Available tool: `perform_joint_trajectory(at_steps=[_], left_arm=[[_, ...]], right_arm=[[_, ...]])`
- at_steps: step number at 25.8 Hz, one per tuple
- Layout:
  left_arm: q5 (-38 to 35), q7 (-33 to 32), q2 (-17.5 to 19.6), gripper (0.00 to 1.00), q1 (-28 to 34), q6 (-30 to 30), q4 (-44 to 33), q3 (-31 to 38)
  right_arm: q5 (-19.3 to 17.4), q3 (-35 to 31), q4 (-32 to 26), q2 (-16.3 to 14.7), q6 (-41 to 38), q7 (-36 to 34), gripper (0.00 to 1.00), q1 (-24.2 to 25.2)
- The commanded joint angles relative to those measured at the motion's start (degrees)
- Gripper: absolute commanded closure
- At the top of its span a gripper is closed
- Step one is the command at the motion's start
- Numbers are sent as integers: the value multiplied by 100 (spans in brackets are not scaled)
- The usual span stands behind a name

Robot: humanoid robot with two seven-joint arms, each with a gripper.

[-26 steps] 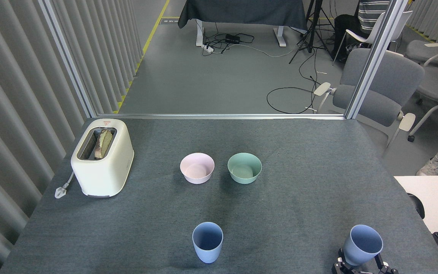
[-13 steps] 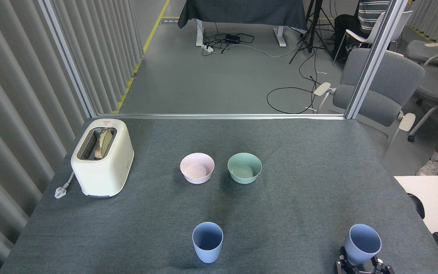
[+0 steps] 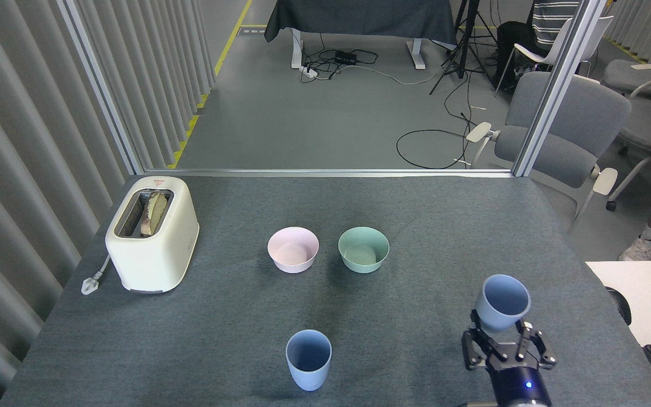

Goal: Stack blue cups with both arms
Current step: 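Lift the held cup with the right gripper toward the centered cup, then lower the held cup with the right gripper into the centered cup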

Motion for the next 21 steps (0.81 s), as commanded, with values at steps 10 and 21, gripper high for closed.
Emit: perform_joint_trajectory(at_steps=[10, 21], left_arm=[[14, 0, -104, 0, -1, 166, 21, 17], [14, 0, -104, 0, 8, 166, 47, 17]], right_arm=[[852, 2324, -663, 1251, 447, 666, 40, -165], [931, 2596, -1384, 1251, 201, 649, 39, 828]])
